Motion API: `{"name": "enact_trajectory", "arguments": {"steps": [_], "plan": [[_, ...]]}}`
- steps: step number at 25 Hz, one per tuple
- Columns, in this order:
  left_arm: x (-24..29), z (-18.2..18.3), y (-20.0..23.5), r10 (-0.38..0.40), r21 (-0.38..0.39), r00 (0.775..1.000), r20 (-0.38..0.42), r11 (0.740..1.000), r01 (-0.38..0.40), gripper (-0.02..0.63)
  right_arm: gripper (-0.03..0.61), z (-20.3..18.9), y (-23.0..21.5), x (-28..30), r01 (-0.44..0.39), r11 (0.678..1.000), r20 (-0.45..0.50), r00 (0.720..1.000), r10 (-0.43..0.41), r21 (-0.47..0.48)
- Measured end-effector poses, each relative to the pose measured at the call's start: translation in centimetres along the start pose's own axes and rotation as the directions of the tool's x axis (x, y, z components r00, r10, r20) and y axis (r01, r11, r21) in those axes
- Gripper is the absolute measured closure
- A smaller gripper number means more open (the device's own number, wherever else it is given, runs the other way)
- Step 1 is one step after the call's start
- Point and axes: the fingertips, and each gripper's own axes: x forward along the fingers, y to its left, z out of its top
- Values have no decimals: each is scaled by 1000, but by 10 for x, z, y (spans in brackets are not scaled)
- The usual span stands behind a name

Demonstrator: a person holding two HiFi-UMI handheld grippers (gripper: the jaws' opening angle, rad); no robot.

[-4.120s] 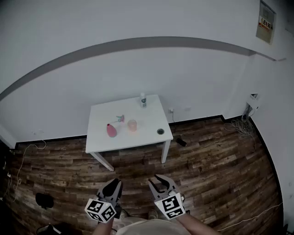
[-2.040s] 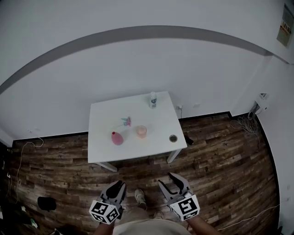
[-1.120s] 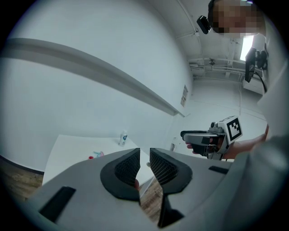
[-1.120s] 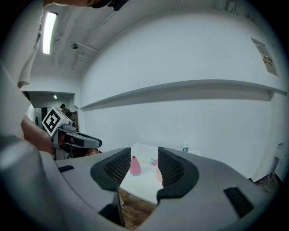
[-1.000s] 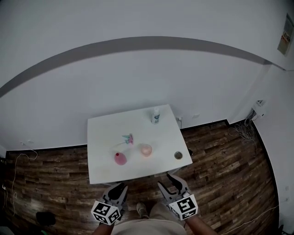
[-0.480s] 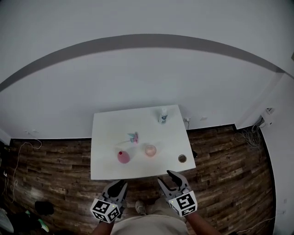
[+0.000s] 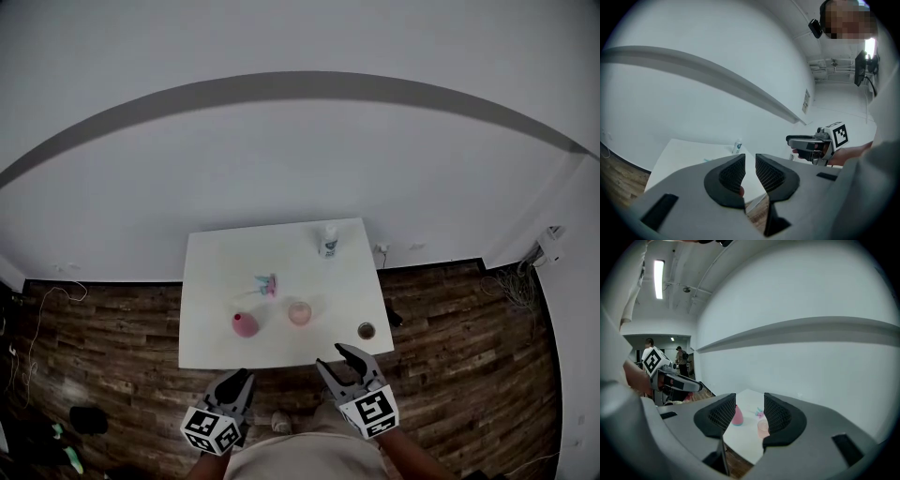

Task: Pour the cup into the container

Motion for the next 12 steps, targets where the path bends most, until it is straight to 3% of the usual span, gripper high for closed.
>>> {"name": "enact_trajectory", "arguments": {"steps": [12], "plan": [[38,12,-28,60,-23,998,-2,998,-60,540,407,0,-43,-7,-88,996,-24,996,87,-15]]}}
